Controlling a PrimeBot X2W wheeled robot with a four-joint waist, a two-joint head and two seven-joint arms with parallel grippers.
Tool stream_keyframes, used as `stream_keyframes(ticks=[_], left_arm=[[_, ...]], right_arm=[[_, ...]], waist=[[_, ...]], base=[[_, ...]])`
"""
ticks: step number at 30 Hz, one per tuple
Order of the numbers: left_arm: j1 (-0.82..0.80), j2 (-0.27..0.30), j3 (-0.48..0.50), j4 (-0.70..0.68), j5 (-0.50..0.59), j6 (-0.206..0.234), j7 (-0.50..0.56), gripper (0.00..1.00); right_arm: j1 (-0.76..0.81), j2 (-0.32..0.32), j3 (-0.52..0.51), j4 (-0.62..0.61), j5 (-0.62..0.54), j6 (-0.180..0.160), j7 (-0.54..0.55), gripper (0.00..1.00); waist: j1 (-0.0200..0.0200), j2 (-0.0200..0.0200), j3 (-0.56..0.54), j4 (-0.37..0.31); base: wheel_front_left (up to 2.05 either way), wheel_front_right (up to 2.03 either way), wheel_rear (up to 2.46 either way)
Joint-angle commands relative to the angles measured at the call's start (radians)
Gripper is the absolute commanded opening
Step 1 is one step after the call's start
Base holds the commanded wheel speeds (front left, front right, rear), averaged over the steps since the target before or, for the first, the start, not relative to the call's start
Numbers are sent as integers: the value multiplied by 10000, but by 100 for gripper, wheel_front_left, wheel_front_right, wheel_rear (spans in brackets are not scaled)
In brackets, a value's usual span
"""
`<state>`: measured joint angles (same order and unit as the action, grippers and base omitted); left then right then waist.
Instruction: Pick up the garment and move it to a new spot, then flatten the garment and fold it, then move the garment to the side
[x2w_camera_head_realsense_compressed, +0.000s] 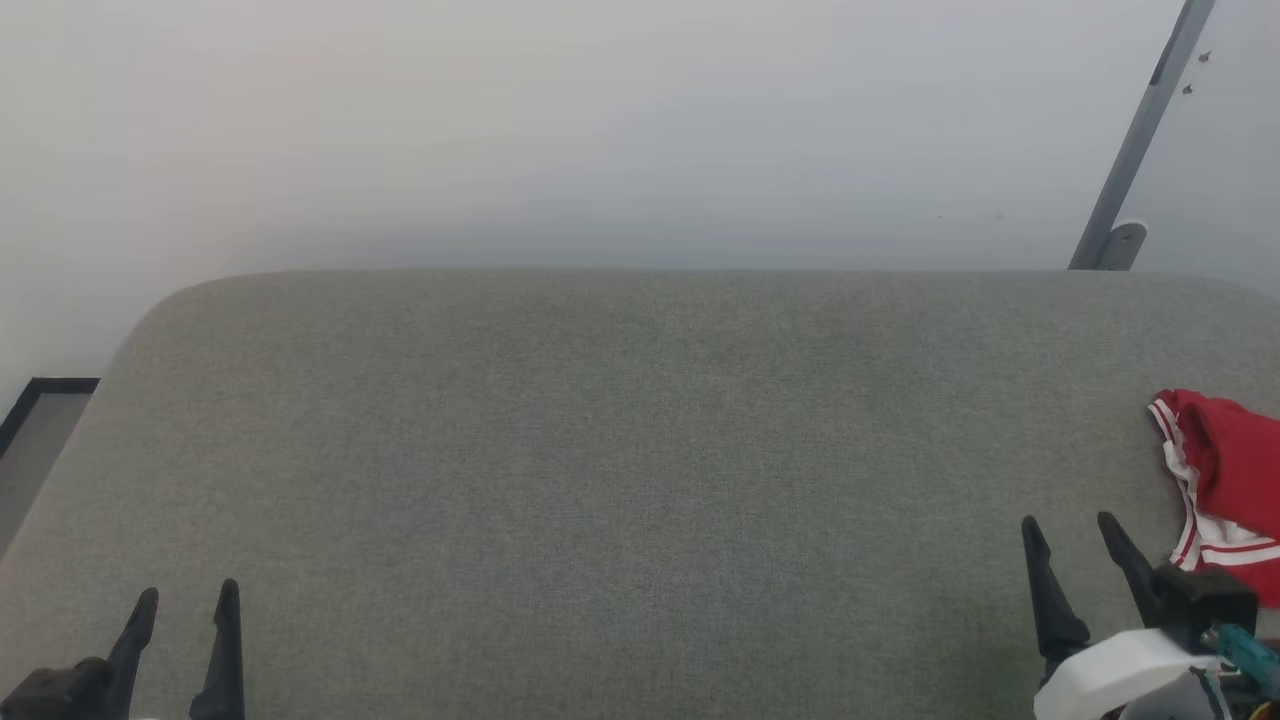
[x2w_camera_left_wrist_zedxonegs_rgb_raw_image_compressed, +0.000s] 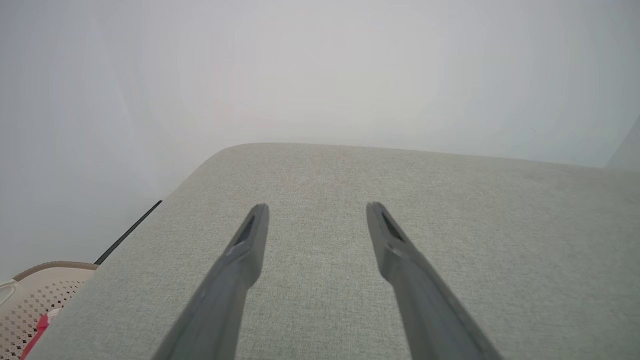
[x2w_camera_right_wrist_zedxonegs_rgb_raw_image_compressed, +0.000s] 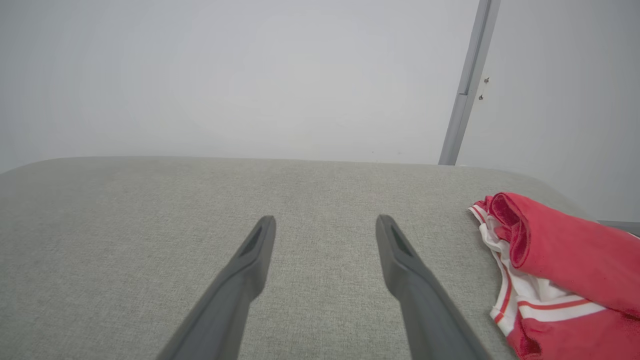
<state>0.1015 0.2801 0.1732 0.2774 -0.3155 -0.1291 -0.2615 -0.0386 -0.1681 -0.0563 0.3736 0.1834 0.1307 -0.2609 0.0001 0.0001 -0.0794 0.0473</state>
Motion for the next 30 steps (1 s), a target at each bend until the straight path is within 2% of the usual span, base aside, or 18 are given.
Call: stream_keyframes(ticks=[1, 12, 23, 24, 30], left_arm=[[142, -6, 16, -55, -79, -12, -39, 100], [272, -53, -141, -277, -259, -12, -40, 100], [341, -230, 158, -606, -19, -12, -39, 100], [227, -235, 124, -558, -43, 0, 2, 0], [402, -804, -27, 85, -83, 0, 78, 0]], right_arm=[[146, 70, -56, -107, -29, 1, -49, 100], [551, 330, -263, -502, -244, 1, -51, 100], [540, 386, -302, -603, -331, 1, -51, 100], [514, 369, -306, -543, -337, 2, 1, 0], [950, 547, -308, 81, -295, 0, 78, 0]], waist=[[-1, -1, 4, 2], [-1, -1, 49, 12], [-1, -1, 80, 51], [-1, -1, 81, 52], [0, -1, 88, 51]], base=[[0, 0, 0], [0, 0, 0], [0, 0, 0], [0, 0, 0], [0, 0, 0]])
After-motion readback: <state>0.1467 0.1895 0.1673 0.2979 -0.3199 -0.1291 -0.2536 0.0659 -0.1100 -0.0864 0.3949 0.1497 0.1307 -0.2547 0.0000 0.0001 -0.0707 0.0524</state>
